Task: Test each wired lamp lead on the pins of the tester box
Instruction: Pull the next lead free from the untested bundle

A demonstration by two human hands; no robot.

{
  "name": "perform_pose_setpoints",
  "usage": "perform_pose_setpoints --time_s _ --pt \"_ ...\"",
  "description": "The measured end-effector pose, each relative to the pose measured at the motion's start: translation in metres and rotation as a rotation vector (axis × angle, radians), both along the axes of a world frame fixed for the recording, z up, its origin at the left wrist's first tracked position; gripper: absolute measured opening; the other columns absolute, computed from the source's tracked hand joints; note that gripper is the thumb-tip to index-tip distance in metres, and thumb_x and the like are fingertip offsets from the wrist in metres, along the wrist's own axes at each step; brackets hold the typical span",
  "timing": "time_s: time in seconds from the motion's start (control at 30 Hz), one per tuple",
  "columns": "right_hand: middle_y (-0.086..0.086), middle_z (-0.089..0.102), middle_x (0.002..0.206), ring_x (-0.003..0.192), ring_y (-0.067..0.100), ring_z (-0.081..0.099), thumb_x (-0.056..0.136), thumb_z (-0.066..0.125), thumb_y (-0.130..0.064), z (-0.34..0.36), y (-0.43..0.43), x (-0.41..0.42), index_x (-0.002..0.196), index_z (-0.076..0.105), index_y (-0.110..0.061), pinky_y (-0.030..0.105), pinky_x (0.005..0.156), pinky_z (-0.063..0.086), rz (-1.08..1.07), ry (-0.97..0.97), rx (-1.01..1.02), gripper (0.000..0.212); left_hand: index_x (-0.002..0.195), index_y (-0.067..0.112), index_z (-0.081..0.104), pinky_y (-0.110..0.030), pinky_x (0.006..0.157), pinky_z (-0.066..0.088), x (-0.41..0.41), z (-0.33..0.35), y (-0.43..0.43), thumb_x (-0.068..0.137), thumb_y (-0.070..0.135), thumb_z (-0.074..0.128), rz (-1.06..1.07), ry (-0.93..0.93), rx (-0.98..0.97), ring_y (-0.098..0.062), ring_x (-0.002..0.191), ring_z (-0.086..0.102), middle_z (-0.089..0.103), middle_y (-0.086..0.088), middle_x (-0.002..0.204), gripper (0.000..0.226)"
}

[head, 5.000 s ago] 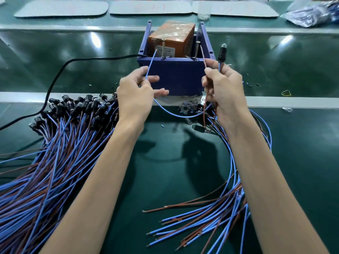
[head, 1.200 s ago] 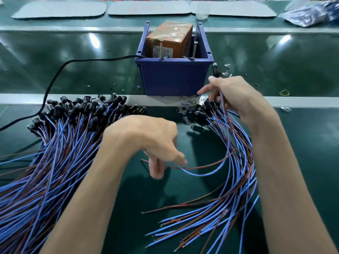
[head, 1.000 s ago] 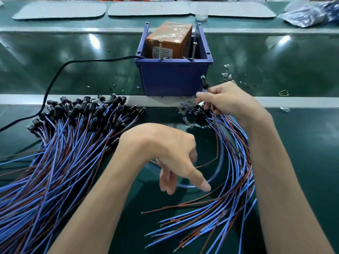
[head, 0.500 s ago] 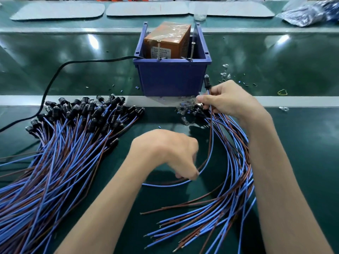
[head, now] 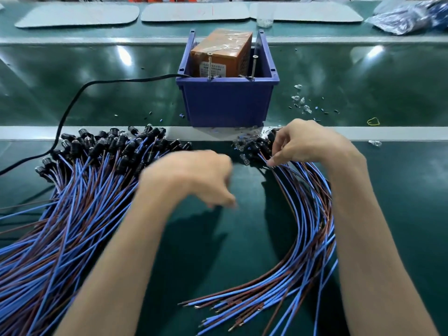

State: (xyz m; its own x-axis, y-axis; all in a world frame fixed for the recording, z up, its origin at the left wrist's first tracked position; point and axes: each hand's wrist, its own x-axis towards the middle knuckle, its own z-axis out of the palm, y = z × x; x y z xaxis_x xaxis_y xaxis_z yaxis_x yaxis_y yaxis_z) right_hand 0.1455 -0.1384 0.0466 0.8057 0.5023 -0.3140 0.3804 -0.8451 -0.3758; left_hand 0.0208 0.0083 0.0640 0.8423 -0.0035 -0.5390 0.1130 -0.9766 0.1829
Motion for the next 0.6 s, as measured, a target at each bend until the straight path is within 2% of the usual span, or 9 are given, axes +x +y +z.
perform_pose_setpoints --time_s 0.1,0.2,0.33,0.43,0.6 --pt "-0.003 0.064 0.080 0.080 0.018 0.060 0.068 0.085 -0.033 -0.001 0.002 -0.002 0.067 0.064 -0.024 0.026 0.064 0.043 -0.005 -0.004 -0.042 0.023 0.089 0.019 0.071 -0.032 0.082 0.053 -0.007 0.002 0.047 0.074 0.049 0.073 0.302 -0.095 0.160 -0.020 0.086 0.063 0.067 0.004 0.073 0.034" --pt "0.002 0.066 0.084 0.088 0.024 0.062 0.070 0.084 -0.026 -0.003 0.005 -0.004 0.072 0.068 -0.022 0.034 0.080 0.052 -0.020 -0.007 -0.075 0.017 0.099 0.023 0.069 -0.037 0.088 0.051 -0.012 -0.001 0.069 0.069 0.047 0.080 0.491 -0.194 0.206 -0.026 0.093 0.059 0.064 -0.004 0.092 0.040" --pt "0.007 0.065 0.089 0.085 0.028 0.063 0.069 0.078 -0.017 -0.004 0.006 -0.007 0.087 0.070 -0.014 0.034 0.082 0.051 -0.036 -0.053 -0.153 0.020 0.100 0.021 0.066 -0.043 0.091 0.050 -0.013 -0.006 0.075 0.066 0.047 0.082 0.588 -0.205 0.241 -0.030 0.099 0.059 0.064 -0.007 0.101 0.045" --pt "0.006 0.064 0.086 0.083 0.027 0.062 0.068 0.076 -0.017 -0.003 0.005 -0.009 0.086 0.067 -0.013 0.032 0.077 0.045 -0.035 -0.072 -0.177 0.021 0.100 0.018 0.066 -0.045 0.090 0.051 -0.013 -0.007 0.080 0.064 0.044 0.083 0.643 -0.259 0.248 -0.033 0.097 0.060 0.065 -0.012 0.100 0.048" --pt "0.008 0.065 0.093 0.089 0.029 0.061 0.071 0.080 -0.032 -0.002 0.005 -0.006 0.090 0.069 -0.014 0.034 0.081 0.049 -0.050 -0.062 -0.121 0.028 0.092 0.022 0.069 -0.043 0.088 0.051 -0.015 -0.010 0.082 0.064 0.035 0.084 0.651 -0.241 0.283 -0.031 0.096 0.061 0.066 -0.011 0.098 0.034"
